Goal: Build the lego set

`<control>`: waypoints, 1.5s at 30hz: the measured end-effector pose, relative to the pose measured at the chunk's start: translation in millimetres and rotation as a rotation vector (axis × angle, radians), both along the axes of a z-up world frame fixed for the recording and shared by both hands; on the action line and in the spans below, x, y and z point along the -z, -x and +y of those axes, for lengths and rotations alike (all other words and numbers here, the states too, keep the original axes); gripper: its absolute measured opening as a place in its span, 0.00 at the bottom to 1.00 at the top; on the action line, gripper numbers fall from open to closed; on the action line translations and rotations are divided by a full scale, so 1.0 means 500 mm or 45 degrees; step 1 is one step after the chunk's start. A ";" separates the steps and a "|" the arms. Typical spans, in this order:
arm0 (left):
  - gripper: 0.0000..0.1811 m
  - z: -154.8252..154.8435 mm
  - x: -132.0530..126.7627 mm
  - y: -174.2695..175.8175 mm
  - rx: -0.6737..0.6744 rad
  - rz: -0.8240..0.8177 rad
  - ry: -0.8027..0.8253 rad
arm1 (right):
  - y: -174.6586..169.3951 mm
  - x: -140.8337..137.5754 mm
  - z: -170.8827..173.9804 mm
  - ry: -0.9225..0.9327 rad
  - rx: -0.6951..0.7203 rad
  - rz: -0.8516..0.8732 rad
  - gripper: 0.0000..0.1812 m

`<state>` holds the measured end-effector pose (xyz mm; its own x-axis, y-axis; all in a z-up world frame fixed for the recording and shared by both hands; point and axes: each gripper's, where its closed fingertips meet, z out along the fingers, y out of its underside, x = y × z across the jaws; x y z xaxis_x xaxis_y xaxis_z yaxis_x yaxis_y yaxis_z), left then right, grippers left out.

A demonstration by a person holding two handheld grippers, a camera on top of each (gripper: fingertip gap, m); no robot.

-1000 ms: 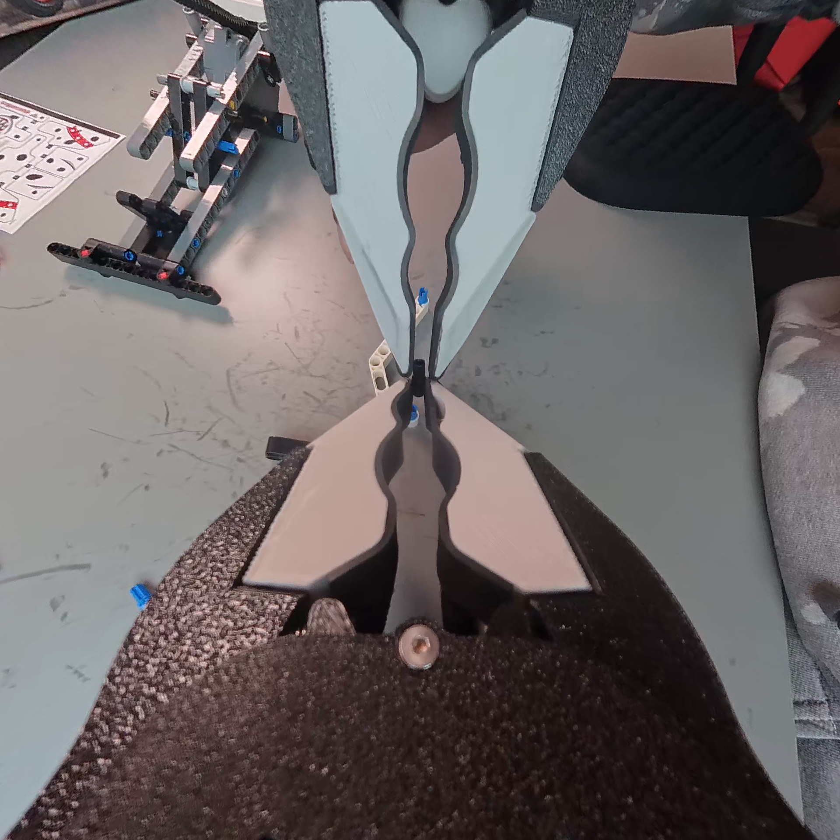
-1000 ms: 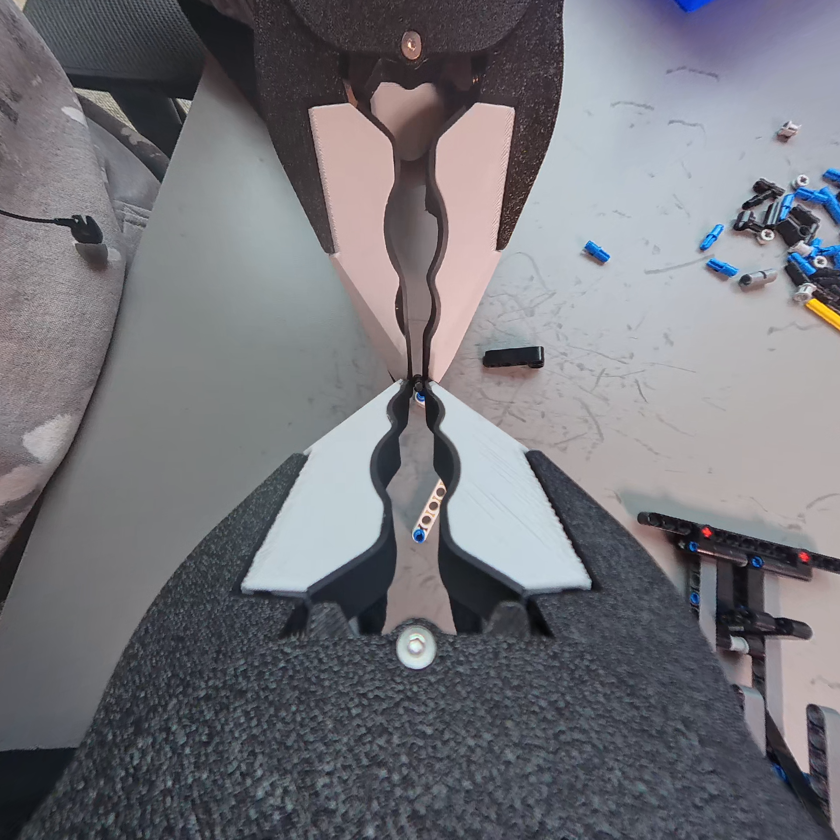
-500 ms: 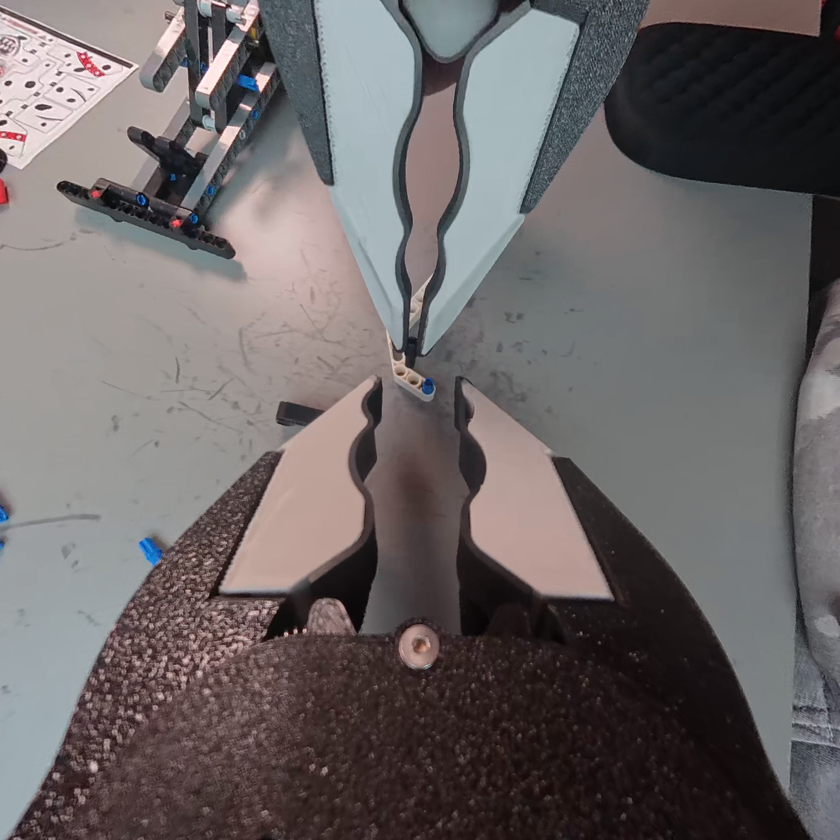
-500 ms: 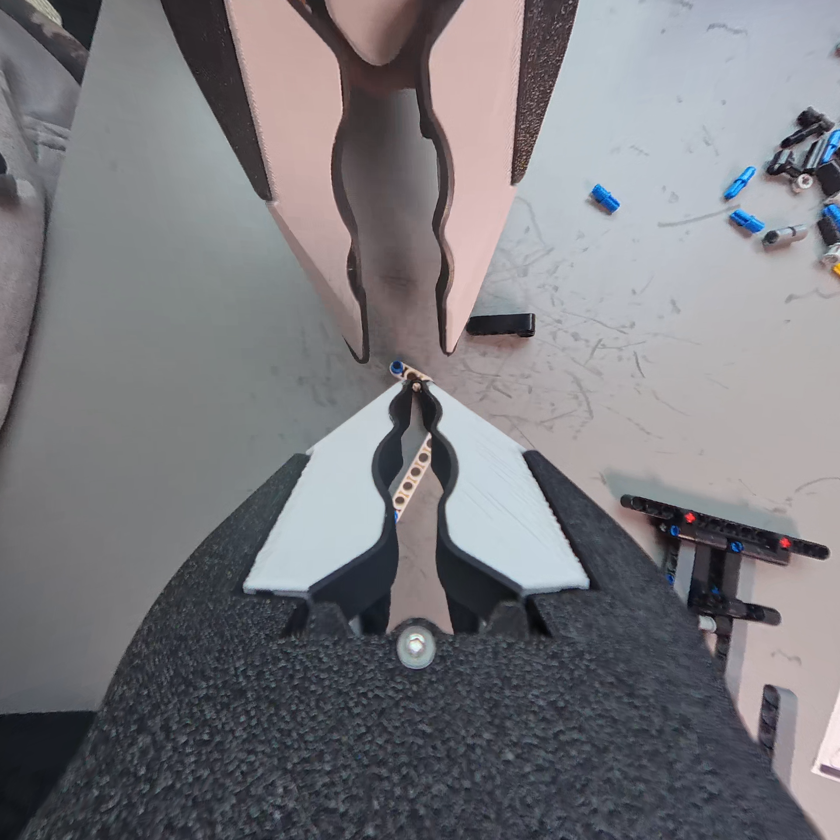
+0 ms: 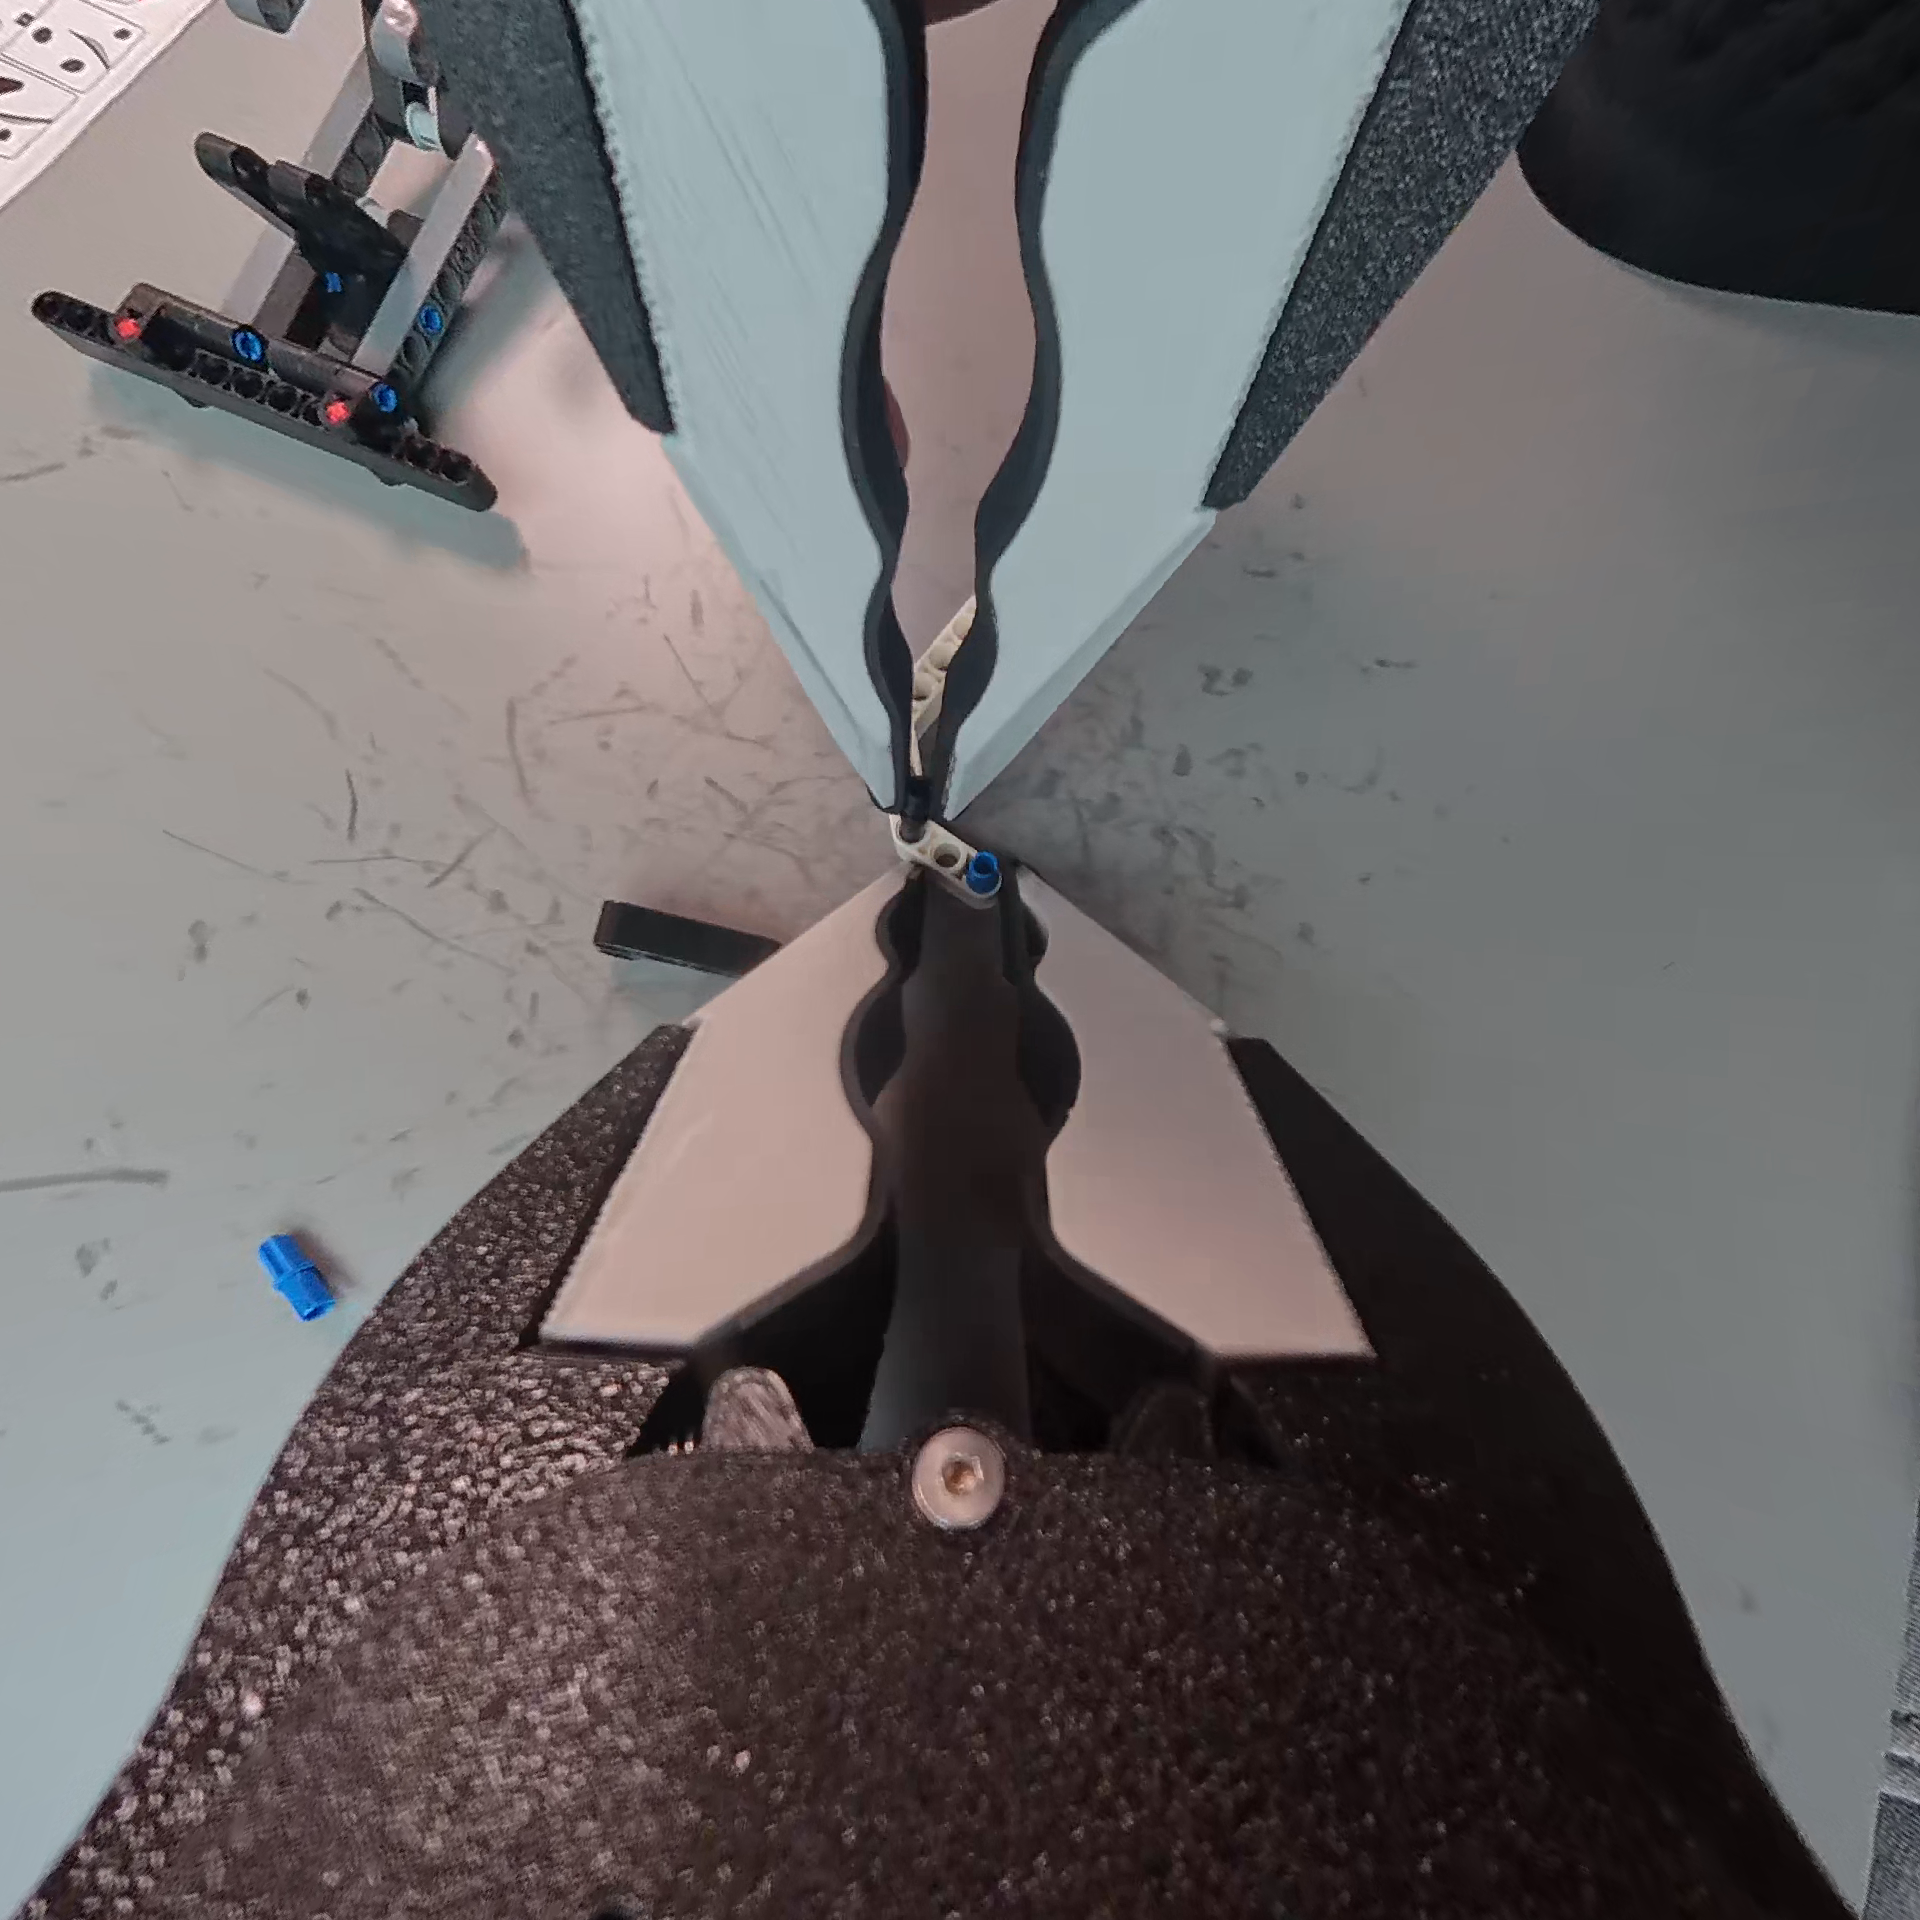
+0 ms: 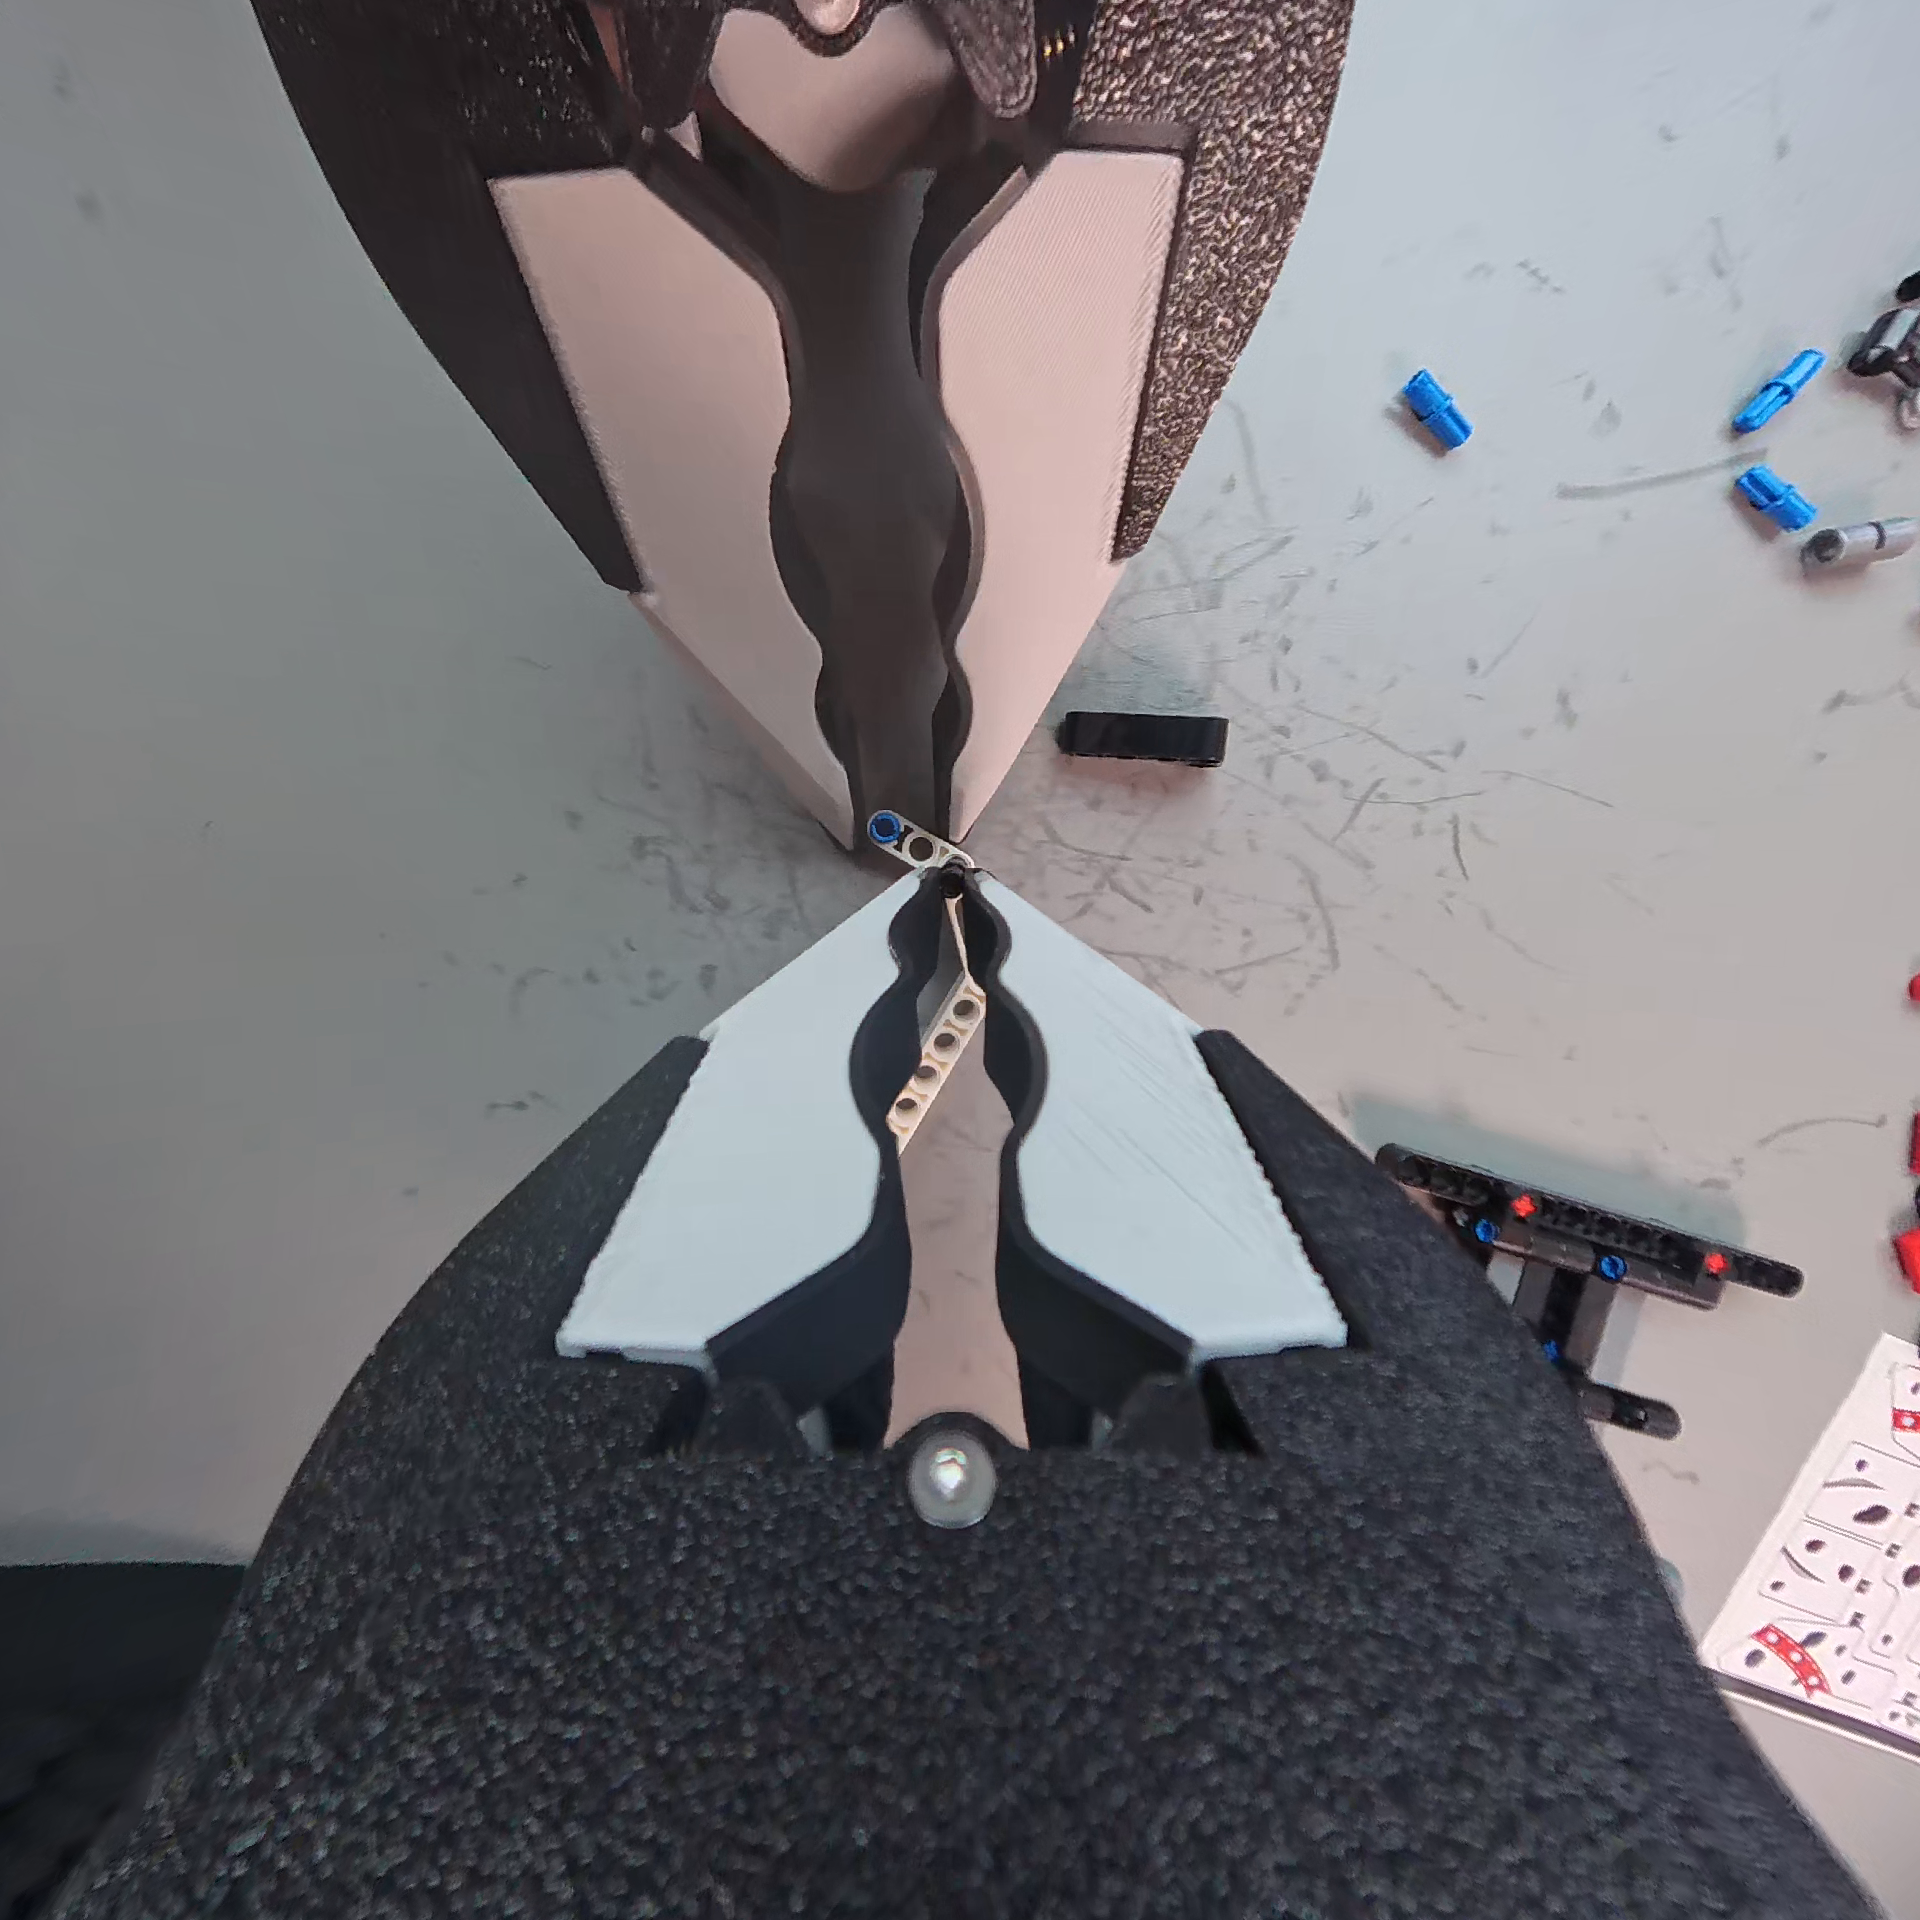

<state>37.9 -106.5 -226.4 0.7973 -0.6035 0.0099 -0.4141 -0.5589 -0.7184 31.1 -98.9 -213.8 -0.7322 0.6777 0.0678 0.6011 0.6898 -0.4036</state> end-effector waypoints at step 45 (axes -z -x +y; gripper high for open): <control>0.05 -0.004 0.001 -0.003 0.001 0.026 -0.020 | -0.002 0.003 0.002 0.016 0.081 -0.052 0.02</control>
